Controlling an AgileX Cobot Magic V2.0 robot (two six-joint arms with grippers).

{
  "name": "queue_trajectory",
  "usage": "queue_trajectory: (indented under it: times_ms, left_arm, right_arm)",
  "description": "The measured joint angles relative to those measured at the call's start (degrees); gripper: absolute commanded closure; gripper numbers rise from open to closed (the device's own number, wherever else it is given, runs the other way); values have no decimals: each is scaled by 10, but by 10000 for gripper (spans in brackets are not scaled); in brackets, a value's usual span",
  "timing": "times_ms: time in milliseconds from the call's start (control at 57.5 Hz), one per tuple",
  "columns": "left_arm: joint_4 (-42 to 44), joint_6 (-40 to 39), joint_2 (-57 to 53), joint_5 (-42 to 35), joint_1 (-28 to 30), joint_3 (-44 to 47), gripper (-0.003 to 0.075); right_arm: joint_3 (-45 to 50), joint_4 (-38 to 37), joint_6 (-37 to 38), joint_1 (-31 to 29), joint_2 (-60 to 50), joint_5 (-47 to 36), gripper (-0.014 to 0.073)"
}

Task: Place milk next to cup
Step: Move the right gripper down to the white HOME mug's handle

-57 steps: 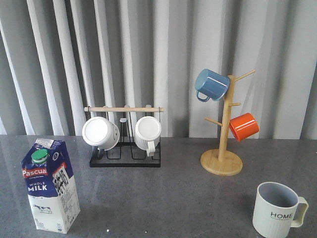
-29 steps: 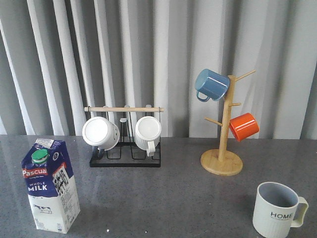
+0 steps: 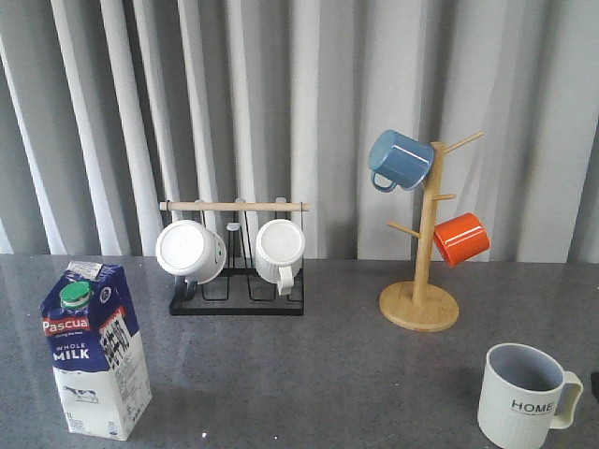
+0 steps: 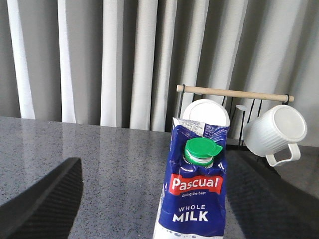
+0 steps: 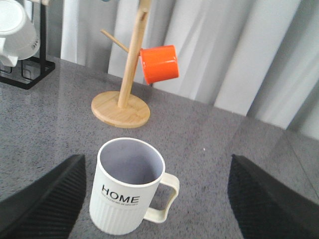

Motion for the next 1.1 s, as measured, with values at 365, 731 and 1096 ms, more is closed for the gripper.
queue_trajectory:
  times_ms: [365, 731, 1096]
  left_arm:
    - [0, 0, 0, 0, 0, 0, 150]
    - [0, 0, 0, 0, 0, 0, 150]
    - [0, 0, 0, 0, 0, 0, 150]
  right_arm:
    - [147, 106, -49, 0, 111, -293, 30]
    - [119, 43, 95, -97, 264, -354, 30]
    - [70, -128, 224, -169, 373, -382, 30]
